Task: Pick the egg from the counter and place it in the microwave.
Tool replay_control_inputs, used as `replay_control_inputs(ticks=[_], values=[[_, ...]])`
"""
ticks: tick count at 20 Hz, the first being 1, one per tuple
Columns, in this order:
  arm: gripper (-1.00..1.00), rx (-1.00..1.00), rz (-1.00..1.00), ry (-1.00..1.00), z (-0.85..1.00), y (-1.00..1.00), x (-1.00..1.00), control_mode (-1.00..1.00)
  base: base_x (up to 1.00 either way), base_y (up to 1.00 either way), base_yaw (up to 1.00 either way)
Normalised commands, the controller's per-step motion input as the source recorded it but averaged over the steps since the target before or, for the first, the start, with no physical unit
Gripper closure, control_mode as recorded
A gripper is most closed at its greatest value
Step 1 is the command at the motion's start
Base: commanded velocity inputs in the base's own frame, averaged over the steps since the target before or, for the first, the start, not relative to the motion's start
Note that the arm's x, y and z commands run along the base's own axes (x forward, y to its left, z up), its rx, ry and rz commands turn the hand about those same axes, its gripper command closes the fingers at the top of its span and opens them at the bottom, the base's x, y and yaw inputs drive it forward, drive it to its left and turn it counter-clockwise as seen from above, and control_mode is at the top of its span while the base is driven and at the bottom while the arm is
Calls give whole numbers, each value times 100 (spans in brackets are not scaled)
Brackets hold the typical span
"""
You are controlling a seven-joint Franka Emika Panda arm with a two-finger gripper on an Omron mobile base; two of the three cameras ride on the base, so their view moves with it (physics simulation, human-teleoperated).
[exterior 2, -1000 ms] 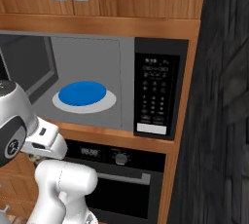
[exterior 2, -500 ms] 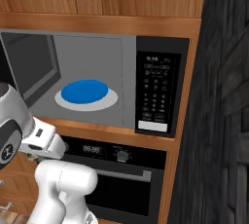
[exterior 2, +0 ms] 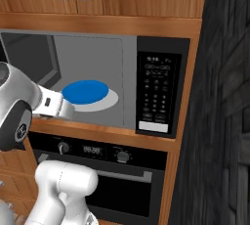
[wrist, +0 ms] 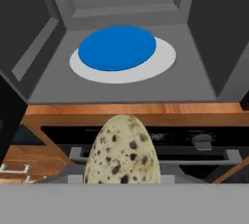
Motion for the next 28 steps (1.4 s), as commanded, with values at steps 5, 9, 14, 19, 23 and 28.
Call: replay_control_inputs(ticks=[5, 9, 14, 19, 23, 28], values=[[100, 0, 0, -24, 17, 0, 98, -100, 0, 0, 0], [100, 0, 0, -22, -20, 8, 35, -100, 0, 0, 0], [100, 0, -1, -11, -20, 0, 41, -100, 0, 0, 0], [100, 1, 0, 1, 14, 0, 45, -100, 0, 0, 0], [100, 0, 0, 8, 14, 5, 15, -100, 0, 0, 0], [100, 0, 0, 3, -29, 33, 11, -100, 0, 0, 0]])
